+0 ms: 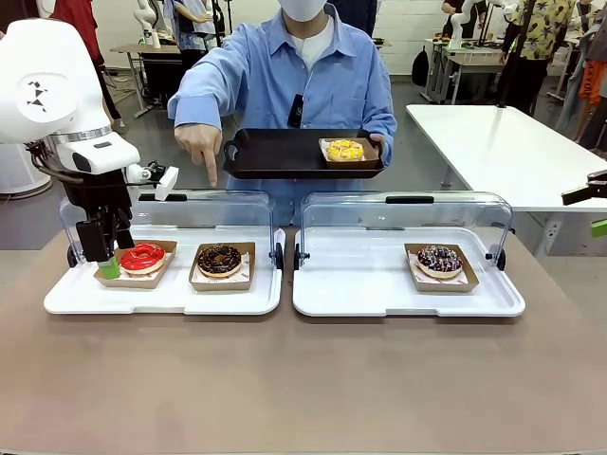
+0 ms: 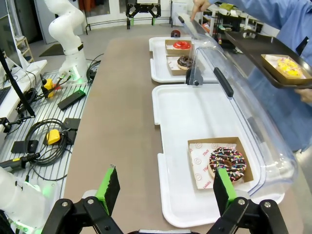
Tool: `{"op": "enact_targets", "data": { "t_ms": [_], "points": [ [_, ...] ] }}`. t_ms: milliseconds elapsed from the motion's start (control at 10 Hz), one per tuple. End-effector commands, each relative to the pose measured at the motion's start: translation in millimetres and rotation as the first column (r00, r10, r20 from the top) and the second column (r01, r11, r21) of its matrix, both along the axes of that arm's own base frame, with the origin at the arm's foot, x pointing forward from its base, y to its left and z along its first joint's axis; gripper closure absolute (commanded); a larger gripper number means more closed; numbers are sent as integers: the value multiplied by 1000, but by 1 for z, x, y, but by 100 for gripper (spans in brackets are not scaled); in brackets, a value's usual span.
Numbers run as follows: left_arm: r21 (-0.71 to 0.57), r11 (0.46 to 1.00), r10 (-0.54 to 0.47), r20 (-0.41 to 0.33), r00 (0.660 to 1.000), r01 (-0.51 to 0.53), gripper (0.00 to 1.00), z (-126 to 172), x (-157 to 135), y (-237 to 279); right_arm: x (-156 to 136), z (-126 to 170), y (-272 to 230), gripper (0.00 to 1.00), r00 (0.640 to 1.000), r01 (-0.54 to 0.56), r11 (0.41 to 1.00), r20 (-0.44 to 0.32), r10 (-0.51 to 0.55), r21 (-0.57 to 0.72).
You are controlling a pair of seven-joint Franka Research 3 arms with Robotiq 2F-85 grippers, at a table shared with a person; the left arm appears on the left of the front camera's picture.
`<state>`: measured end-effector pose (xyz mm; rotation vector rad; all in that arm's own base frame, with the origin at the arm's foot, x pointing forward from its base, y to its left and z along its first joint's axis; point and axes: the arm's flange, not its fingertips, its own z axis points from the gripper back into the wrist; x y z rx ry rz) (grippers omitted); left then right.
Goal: Provide the desired donut to the person.
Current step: Pick up and lift the Paper togo box containing the Donut pointed at by the person.
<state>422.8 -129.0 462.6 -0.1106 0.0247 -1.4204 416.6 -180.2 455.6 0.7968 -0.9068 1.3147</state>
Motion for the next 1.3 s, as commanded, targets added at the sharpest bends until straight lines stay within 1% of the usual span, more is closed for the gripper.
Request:
{"op": "enact_targets", "data": {
  "t_ms": [0, 100, 200, 300, 400, 600, 800, 1100, 1200],
  "points": [
    [6, 1000, -18, 62, 998, 18, 0, -10, -8, -8, -1, -1, 0, 0, 1000, -5, 1000, 0, 5, 8],
    [61, 995, -86, 124, 988, 79, 0, -20, -15, -28, -1, -1, 0, 0, 1000, -5, 1000, 0, 5, 8],
    [112, 986, -141, 170, 975, 123, 0, -28, -16, -45, -1, -1, 0, 0, 1000, -5, 1000, 0, 5, 8],
    [136, 978, -181, 186, 966, 157, 0, -36, -13, -58, -1, -1, 0, 0, 1000, -5, 1000, 0, 5, 8],
    [129, 974, -208, 180, 961, 187, 0, -44, -6, -69, -1, -1, 0, 0, 1000, -5, 1000, 0, 5, 8],
    [114, 972, -228, 225, 947, 207, 0, -57, 5, -87, -1, -1, 0, 0, 1000, -5, 1000, 0, 5, 8],
    [103, 972, -231, 259, 938, 211, 0, -70, 12, -93, -1, -1, 0, 0, 1000, -5, 1000, 0, 5, 8],
    [76, 979, -201, 283, 938, 187, 0, -83, 33, -86, -1, -1, 0, 0, 1000, -5, 1000, 0, 5, 8],
    [77, 979, -202, 277, 939, 188, 0, -87, 37, -85, -1, -1, 0, 0, 1000, -5, 1000, 0, 5, 8]
  ]
}}
